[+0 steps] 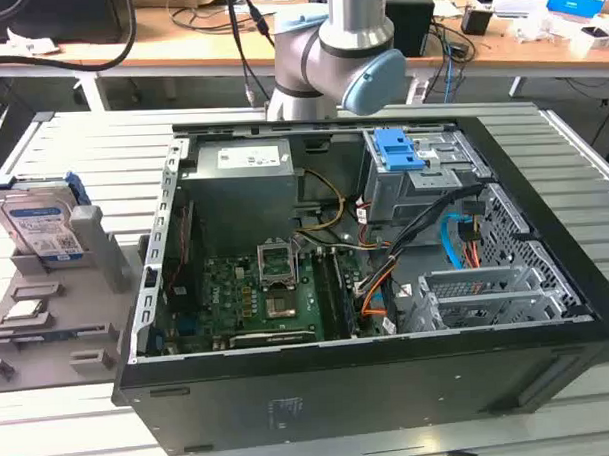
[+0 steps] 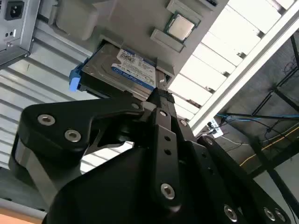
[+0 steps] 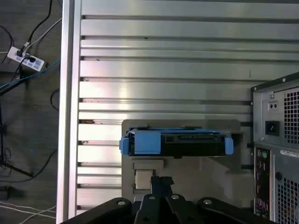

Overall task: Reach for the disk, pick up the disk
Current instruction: 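Pick up the disk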

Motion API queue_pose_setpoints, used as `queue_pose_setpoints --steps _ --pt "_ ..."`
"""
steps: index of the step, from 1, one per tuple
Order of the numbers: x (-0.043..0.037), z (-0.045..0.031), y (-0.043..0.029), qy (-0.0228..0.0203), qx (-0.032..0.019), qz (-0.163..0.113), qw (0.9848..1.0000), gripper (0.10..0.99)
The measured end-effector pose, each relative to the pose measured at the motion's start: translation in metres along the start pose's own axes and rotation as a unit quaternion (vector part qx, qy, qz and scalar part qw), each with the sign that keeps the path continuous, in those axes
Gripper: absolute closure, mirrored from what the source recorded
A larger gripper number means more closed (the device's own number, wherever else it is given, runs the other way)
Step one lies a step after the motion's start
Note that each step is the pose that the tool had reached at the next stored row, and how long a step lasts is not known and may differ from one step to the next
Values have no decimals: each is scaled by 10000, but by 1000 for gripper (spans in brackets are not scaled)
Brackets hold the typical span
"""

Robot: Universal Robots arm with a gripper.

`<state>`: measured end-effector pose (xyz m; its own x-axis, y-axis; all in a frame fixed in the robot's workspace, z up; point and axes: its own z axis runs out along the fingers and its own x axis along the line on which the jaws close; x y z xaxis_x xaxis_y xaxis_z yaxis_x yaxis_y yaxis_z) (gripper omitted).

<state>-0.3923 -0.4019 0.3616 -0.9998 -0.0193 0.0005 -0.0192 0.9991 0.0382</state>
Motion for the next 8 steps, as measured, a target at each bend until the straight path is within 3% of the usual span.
queue_pose_setpoints --steps 4,6,8 --pt "0 0 1 21 0 -541 9985 980" --pt "0 0 1 34 1 -883 9961 980" --pt "0 0 0 47 1 -1224 9925 980"
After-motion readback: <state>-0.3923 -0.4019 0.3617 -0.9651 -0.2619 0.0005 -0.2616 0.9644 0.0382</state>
